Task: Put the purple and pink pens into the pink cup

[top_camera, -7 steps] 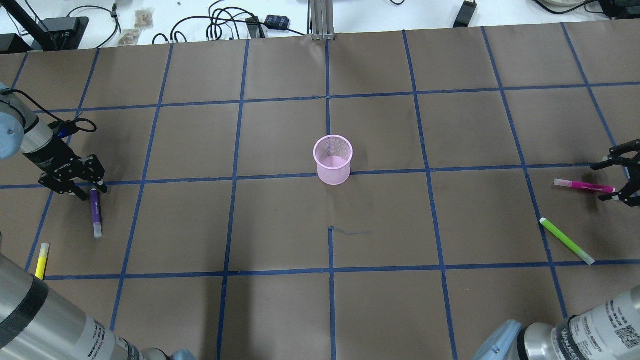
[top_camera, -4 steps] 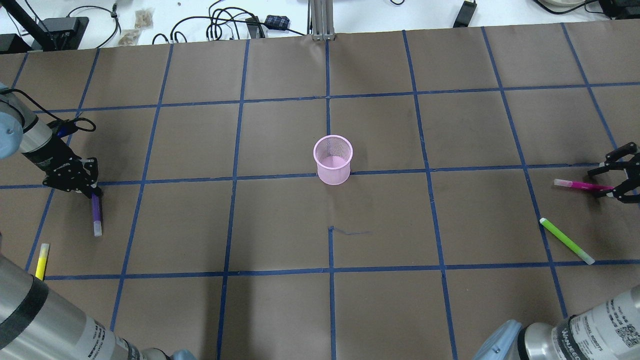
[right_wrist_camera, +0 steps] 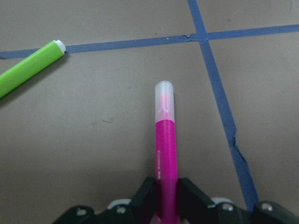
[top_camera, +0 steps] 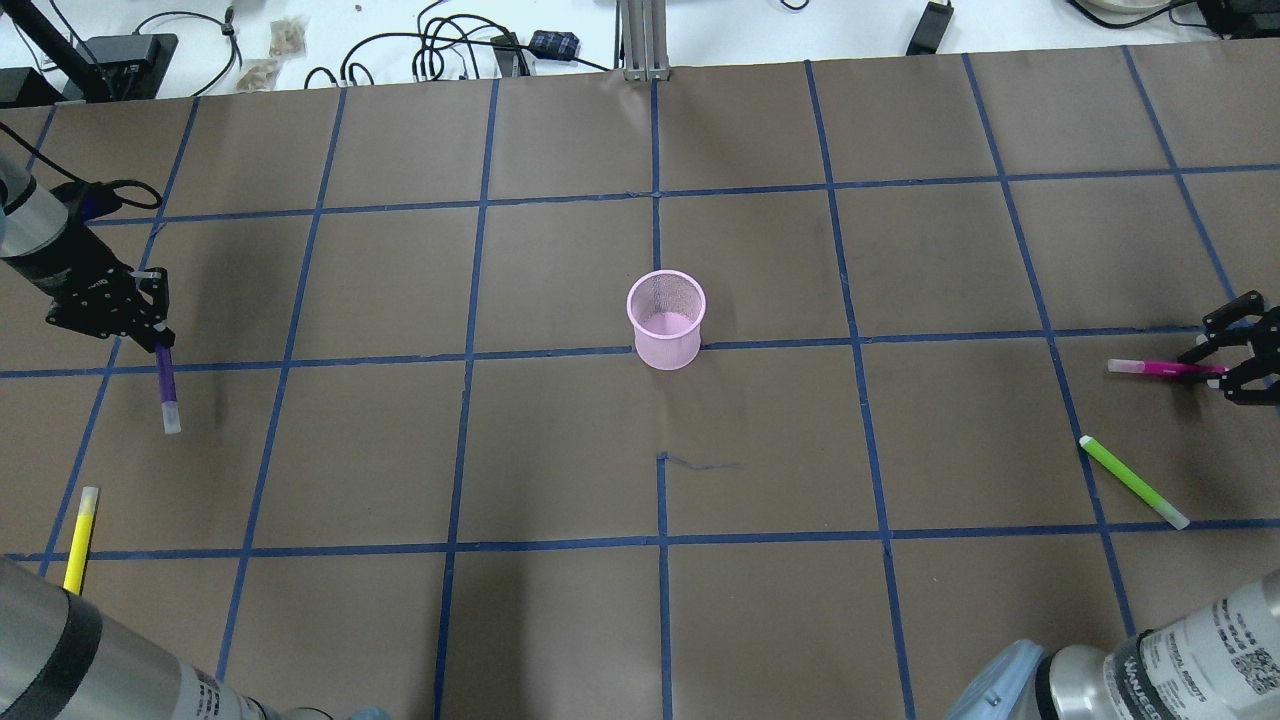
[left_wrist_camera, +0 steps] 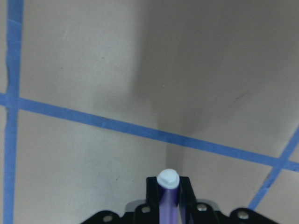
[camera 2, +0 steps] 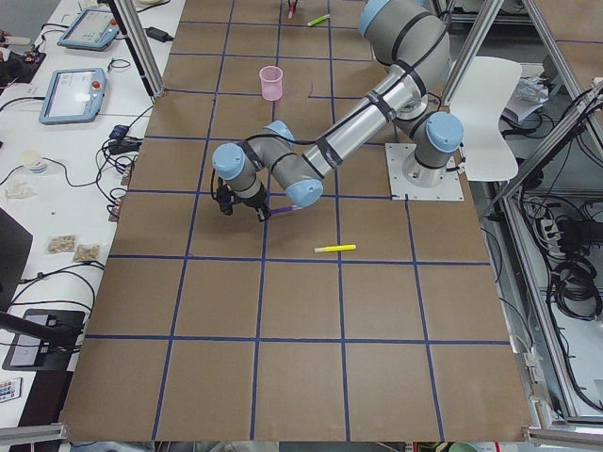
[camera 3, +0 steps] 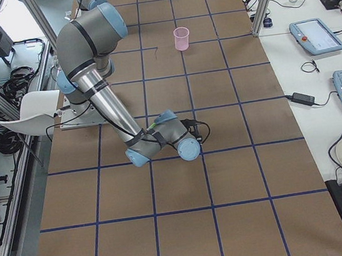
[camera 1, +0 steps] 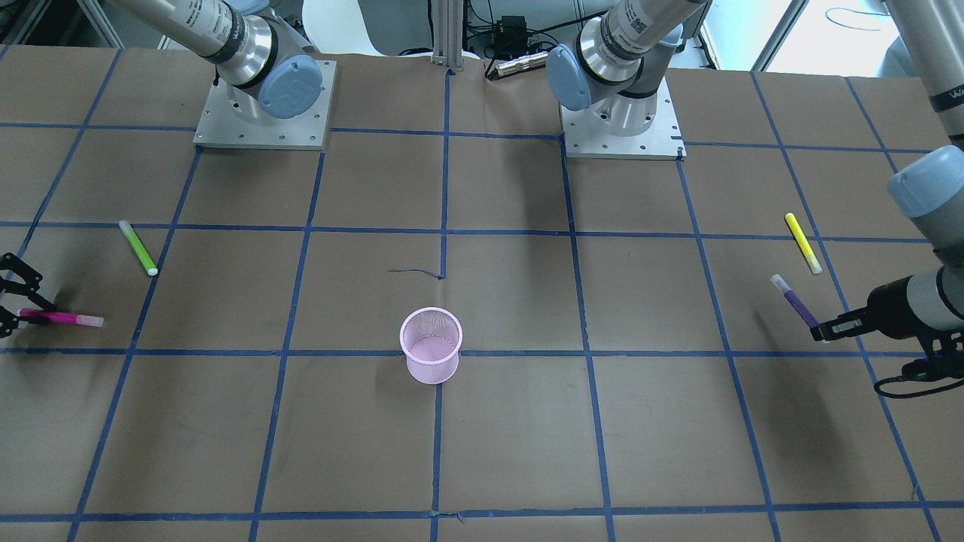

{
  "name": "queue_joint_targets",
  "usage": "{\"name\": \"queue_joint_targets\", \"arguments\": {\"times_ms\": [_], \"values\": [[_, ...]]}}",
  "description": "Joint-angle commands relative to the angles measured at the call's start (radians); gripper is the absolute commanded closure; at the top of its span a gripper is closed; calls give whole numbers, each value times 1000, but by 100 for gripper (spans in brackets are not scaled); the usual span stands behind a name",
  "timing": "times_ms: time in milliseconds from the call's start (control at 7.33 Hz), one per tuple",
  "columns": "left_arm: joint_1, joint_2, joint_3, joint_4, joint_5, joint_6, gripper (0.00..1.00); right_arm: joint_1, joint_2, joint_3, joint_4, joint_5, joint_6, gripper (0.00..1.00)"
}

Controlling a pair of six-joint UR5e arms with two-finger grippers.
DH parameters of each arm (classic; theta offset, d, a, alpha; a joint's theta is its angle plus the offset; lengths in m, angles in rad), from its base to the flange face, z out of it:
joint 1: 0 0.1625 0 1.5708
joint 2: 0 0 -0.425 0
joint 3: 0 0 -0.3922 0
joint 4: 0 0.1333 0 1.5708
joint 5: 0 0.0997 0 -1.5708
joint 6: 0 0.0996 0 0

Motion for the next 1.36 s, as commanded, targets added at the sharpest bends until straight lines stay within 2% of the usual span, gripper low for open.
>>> {"name": "queue_joint_targets", "arguments": {"times_ms": [0, 136, 409, 682, 818, 1227], "values": [[-92, 102, 5, -1, -1, -20, 100, 5, -11, -2, 15, 4, 5, 76], [-144, 149, 4, -2, -14, -73, 100, 15, -27, -3, 15, 5, 17, 81], [-272, 213, 4, 11, -6, -120, 100, 88, -105, -5, 24, 11, 93, 83], [-288, 225, 4, 13, -12, -132, 100, 225, -245, -2, 55, 10, 227, 81], [-288, 228, 4, 13, -6, -134, 100, 308, -306, -2, 55, 4, 355, 81], [-286, 230, 4, 16, -12, -129, 100, 586, -415, -3, 38, -25, 697, 81]]}}
